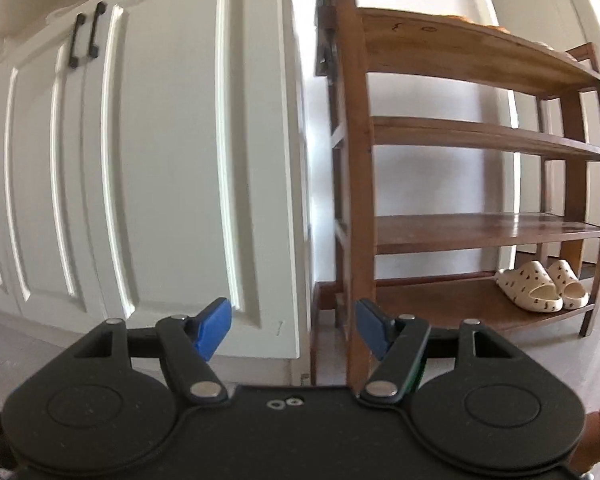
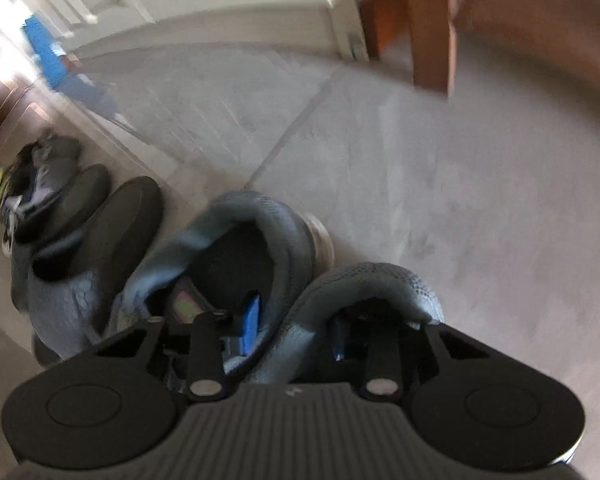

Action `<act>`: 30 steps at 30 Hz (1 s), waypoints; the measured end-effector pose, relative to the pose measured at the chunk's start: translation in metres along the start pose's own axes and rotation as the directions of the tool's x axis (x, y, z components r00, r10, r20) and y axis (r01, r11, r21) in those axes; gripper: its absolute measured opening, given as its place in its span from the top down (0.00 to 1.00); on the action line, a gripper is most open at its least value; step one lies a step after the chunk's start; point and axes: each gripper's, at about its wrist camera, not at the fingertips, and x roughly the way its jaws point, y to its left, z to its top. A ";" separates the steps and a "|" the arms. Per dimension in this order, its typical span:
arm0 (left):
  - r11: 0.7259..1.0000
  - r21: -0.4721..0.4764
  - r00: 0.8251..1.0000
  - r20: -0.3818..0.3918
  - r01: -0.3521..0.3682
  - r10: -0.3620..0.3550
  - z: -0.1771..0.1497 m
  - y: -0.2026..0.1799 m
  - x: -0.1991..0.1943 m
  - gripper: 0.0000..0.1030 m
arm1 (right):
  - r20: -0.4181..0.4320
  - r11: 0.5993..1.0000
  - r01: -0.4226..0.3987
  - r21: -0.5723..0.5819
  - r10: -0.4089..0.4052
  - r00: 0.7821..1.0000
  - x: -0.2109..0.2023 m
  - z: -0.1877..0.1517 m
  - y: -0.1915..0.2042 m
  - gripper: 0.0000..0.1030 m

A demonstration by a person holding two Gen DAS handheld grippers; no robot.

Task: Organize scattered shoes
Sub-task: 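Move the right tool down and close it on the grey sneakers' heels, then lift the grey sneakers with the right tool toward the rack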

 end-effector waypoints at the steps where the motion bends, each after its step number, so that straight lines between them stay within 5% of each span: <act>1: 1.000 0.021 1.000 0.011 0.006 -0.006 0.000 -0.004 -0.001 0.33 | 0.034 1.000 -0.017 -0.019 0.017 0.999 -0.006 -0.005 -0.002 0.65; 8: 0.999 0.051 0.999 0.047 0.009 -0.011 0.008 -0.023 -0.005 0.33 | 0.333 0.995 -0.100 -0.031 0.104 0.937 -0.076 -0.054 -0.037 0.68; 14: 0.996 0.084 0.998 0.056 0.033 -0.038 0.013 -0.051 -0.003 0.33 | 0.602 0.998 -0.018 -0.056 0.048 0.797 -0.148 -0.093 -0.059 0.73; 21: 0.991 0.108 0.993 0.076 0.084 -0.092 0.018 -0.080 0.008 0.32 | 0.732 0.998 0.044 0.046 -0.064 0.678 -0.194 -0.094 -0.084 0.82; 26: 0.989 0.093 0.988 0.091 0.113 -0.122 0.021 -0.093 0.016 0.32 | 0.824 0.988 0.122 0.095 -0.147 0.547 -0.250 -0.068 -0.103 0.81; 28: 0.989 0.089 0.986 0.106 0.122 -0.131 0.021 -0.095 0.017 0.32 | 0.822 0.977 0.186 0.108 -0.193 0.536 -0.265 -0.043 -0.112 0.81; 30: 0.989 0.080 0.985 0.112 0.126 -0.134 0.020 -0.095 0.017 0.32 | 0.800 0.971 0.207 0.120 -0.218 0.559 -0.261 -0.035 -0.117 0.82</act>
